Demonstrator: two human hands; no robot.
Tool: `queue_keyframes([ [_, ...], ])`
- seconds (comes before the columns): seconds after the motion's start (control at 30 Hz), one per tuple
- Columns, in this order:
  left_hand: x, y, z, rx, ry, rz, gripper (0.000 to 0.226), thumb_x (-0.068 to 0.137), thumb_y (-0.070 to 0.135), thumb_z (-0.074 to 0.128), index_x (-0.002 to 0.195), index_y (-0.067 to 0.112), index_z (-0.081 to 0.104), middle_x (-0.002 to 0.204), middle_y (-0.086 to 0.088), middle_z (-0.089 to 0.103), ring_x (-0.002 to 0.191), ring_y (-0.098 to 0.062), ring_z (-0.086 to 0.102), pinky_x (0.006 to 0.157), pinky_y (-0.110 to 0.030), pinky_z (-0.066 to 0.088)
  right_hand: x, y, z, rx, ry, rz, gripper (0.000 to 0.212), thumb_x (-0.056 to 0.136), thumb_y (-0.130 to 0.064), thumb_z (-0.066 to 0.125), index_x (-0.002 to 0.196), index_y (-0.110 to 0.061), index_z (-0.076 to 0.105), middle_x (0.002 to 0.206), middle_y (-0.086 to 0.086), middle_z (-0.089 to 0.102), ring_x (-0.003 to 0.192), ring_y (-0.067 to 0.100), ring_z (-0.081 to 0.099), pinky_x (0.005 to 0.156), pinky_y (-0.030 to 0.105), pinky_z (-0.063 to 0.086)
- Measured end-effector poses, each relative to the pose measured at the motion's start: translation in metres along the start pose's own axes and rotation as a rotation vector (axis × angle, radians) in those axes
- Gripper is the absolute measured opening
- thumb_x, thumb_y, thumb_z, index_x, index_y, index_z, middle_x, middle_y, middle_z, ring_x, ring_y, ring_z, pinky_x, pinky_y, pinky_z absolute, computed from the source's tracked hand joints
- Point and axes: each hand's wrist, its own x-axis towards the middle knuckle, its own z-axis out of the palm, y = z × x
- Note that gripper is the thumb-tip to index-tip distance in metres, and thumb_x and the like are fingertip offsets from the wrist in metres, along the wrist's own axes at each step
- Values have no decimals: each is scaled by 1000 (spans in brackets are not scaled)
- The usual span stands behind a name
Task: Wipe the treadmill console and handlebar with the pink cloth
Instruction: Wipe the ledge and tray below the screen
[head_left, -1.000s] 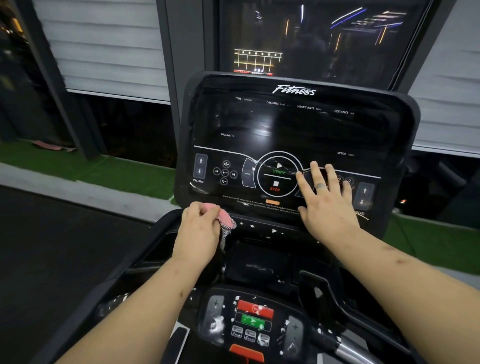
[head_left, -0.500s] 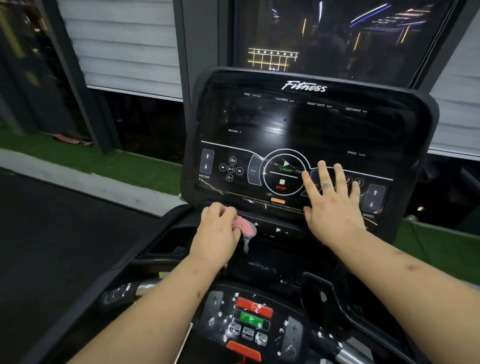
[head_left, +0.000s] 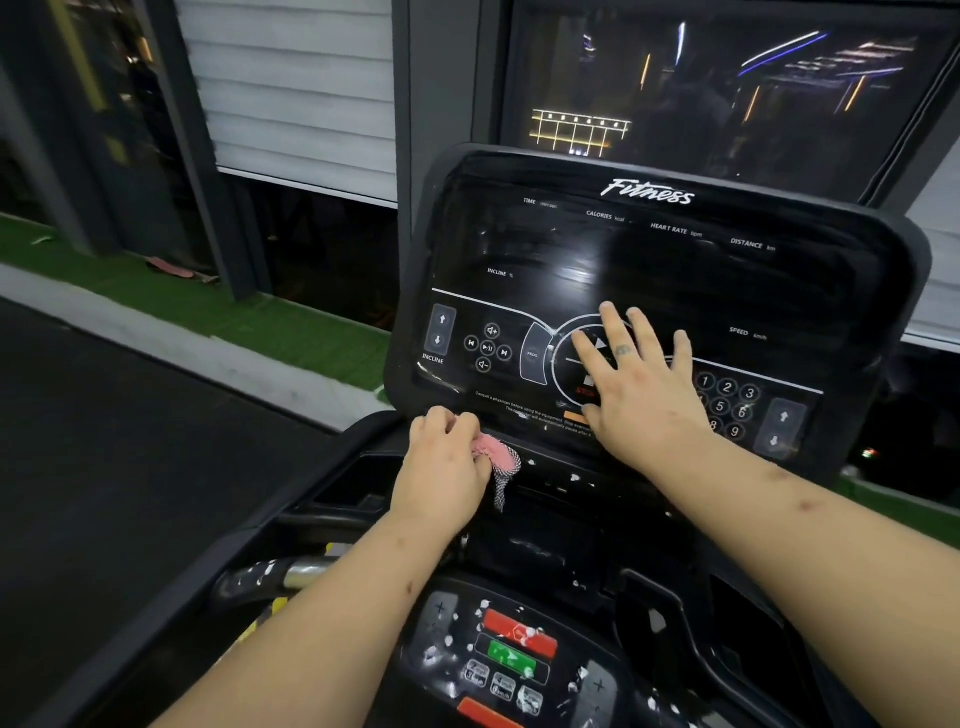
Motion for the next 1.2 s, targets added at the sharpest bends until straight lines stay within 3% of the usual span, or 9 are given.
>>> queue_keyframes([
  [0.2,2,-2,0,-15,33,-33,25,93,23,63,117,18,60,123,-3,44,114,-24,38,95,-35,47,3,4,1,-34,-21,-11,86,100,-57,49,164,-31,-4,171,9,-17,157,34,-16,122,69,11],
  [0.6,-14,59,22,62,21,150,23,92,28,60,111,17,57,113,-7,49,107,-32,46,97,-44,46,2,2,1,-52,-7,-11,88,99,-59,51,164,-30,0,172,9,-14,158,34,-13,121,69,13],
  [0.8,3,19,2,22,9,25,21,91,26,60,109,15,57,116,-7,46,110,-29,41,91,-39,44,2,4,3,-49,-5,-18,86,99,-58,51,164,-31,1,172,9,-14,158,34,-12,121,69,13],
  [0.97,15,-6,-9,31,-23,-71,24,92,30,64,112,17,59,117,-4,45,111,-25,41,94,-34,42,2,4,4,-44,2,-18,86,99,-57,52,164,-31,3,172,9,-13,158,34,-12,121,69,13],
  [1.2,2,25,6,23,29,8,24,87,30,65,105,15,59,110,-7,48,103,-29,41,91,-40,45,2,3,2,-37,0,-12,87,98,-56,54,164,-31,5,172,9,-12,158,34,-11,121,69,13],
])
